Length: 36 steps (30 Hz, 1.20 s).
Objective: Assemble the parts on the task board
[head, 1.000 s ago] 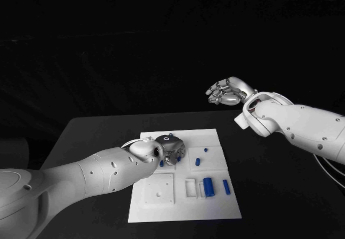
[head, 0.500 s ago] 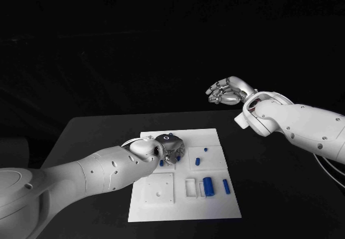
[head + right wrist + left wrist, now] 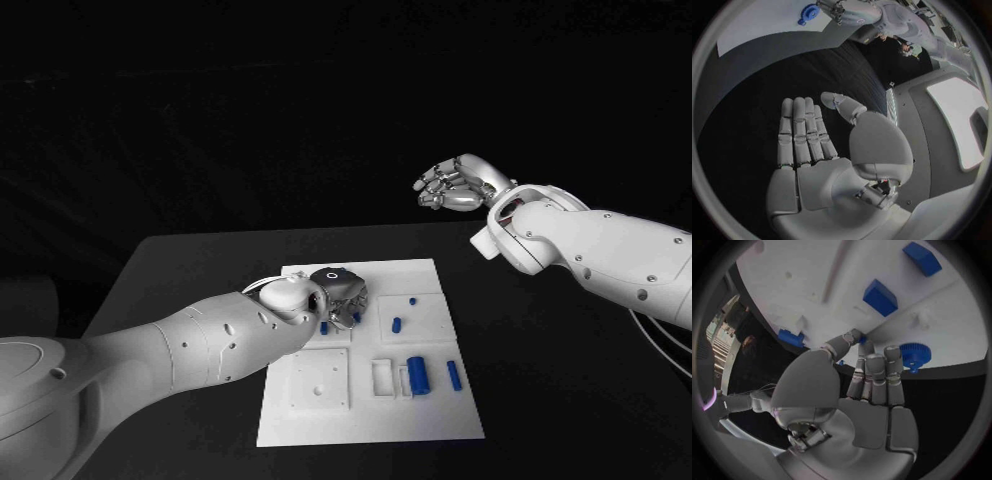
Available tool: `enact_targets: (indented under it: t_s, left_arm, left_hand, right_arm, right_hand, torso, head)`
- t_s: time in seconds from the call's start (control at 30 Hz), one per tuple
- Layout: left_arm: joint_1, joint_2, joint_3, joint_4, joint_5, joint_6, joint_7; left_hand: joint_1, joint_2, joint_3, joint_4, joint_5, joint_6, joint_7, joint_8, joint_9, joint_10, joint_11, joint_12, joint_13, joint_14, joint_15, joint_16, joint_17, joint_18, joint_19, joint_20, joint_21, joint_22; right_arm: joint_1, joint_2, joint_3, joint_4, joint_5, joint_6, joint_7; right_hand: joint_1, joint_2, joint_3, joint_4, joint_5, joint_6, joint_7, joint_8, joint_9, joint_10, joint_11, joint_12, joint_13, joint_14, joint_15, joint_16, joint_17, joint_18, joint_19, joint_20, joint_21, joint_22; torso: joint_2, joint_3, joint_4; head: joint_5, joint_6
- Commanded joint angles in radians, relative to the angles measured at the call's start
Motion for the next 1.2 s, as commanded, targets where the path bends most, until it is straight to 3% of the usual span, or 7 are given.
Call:
enact_targets:
  t_s: [0.03, 0.27, 0.37, 0.47, 0.9, 1.2]
  left_arm:
    - [-0.005, 0.002, -0.004, -0.007, -0.048, 0.023, -0.043]
    - [-0.005, 0.010, -0.009, -0.020, -0.062, 0.021, -0.060]
    - [-0.005, 0.013, -0.033, -0.026, -0.066, 0.024, -0.063]
    - [-0.006, 0.019, -0.037, -0.033, -0.067, 0.025, -0.062]
    - [-0.008, 0.022, -0.039, -0.034, -0.066, 0.066, -0.046]
    - [-0.008, 0.023, -0.041, -0.031, -0.070, 0.161, -0.043]
  left_hand:
    - [-0.016, -0.001, -0.015, 0.003, -0.004, 0.010, -0.004, 0.007, 0.002, 0.016, -0.003, 0.012, 0.000, 0.020, -0.003, 0.008, 0.000, -0.001, 0.015, -0.051, 0.010, 0.011]
    - [-0.035, -0.010, -0.038, 0.010, -0.004, 0.018, -0.009, 0.009, 0.001, 0.022, -0.007, 0.017, -0.010, 0.036, -0.008, 0.010, -0.002, 0.000, 0.027, -0.057, 0.015, 0.010]
    - [-0.042, -0.017, -0.049, 0.009, -0.004, 0.017, -0.008, 0.007, 0.001, 0.018, -0.007, 0.013, -0.016, 0.035, -0.007, 0.008, -0.003, 0.000, 0.027, -0.058, 0.014, 0.009]
    - [-0.044, -0.018, -0.052, 0.009, -0.004, 0.018, -0.008, 0.007, 0.000, 0.017, -0.006, 0.012, -0.018, 0.034, -0.007, 0.007, -0.003, 0.000, 0.027, -0.059, 0.014, 0.008]
    - [-0.041, 0.004, -0.053, 0.012, -0.003, 0.021, -0.009, 0.006, -0.001, 0.018, -0.007, 0.012, -0.029, 0.033, -0.008, 0.004, -0.003, -0.001, 0.026, -0.060, 0.010, 0.006]
    - [-0.027, 0.043, -0.021, 0.027, -0.002, 0.024, -0.008, 0.000, -0.009, 0.016, -0.006, 0.011, -0.045, 0.027, -0.007, 0.002, -0.004, -0.006, 0.017, -0.059, 0.007, 0.007]
  right_arm:
    - [0.000, 0.000, 0.000, 0.001, -0.003, 0.009, 0.006]
    - [0.000, 0.001, 0.000, 0.000, -0.002, 0.009, 0.006]
    - [0.000, 0.000, 0.000, 0.000, -0.002, 0.009, 0.006]
    - [0.000, 0.002, 0.000, 0.000, 0.002, 0.009, 0.006]
    - [0.000, 0.002, 0.000, -0.001, 0.005, 0.009, 0.007]
    - [0.000, 0.002, 0.000, 0.000, 0.010, 0.009, 0.007]
  right_hand:
    - [-0.009, 0.001, -0.007, 0.002, 0.002, 0.000, 0.004, 0.005, -0.002, 0.005, 0.000, -0.004, -0.001, 0.002, 0.008, 0.006, -0.002, 0.000, 0.007, -0.002, -0.007, 0.002]
    - [-0.011, 0.001, -0.007, 0.003, 0.003, 0.000, 0.004, 0.005, -0.002, 0.005, 0.000, -0.005, -0.001, 0.002, 0.008, 0.006, -0.002, 0.000, 0.007, -0.002, -0.007, 0.002]
    - [-0.012, 0.001, -0.008, 0.003, 0.003, 0.000, 0.004, 0.005, -0.002, 0.005, 0.000, -0.005, -0.002, 0.002, 0.008, 0.006, -0.002, 0.000, 0.008, -0.002, -0.008, 0.003]
    - [-0.012, 0.001, -0.008, 0.003, 0.003, 0.000, 0.004, 0.005, -0.002, 0.005, 0.000, -0.005, -0.002, 0.002, 0.008, 0.006, -0.002, 0.000, 0.008, -0.002, -0.008, 0.003]
    - [-0.016, 0.001, -0.010, 0.004, 0.004, 0.000, 0.004, 0.005, -0.002, 0.006, 0.000, -0.006, -0.002, 0.002, 0.008, 0.006, -0.003, 0.000, 0.008, -0.002, -0.009, 0.004]
    - [-0.025, 0.000, -0.015, 0.006, 0.006, 0.000, 0.004, 0.005, -0.003, 0.007, 0.000, -0.008, -0.002, 0.002, 0.008, 0.007, -0.004, 0.000, 0.010, -0.002, -0.012, 0.006]
  torso:
    - [0.000, 0.0001, 0.0000]
    - [0.000, 0.0002, 0.0001]
    - [0.001, 0.0001, -0.0006]
    - [0.001, 0.0000, -0.0011]
    - [0.000, 0.0009, 0.0000]
    - [0.000, 0.0005, 0.0000]
  head:
    - [0.000, 0.000]
    - [0.000, 0.001]
    - [0.000, 0.002]
    - [0.000, 0.001]
    - [-0.005, -0.001]
    - [-0.005, -0.002]
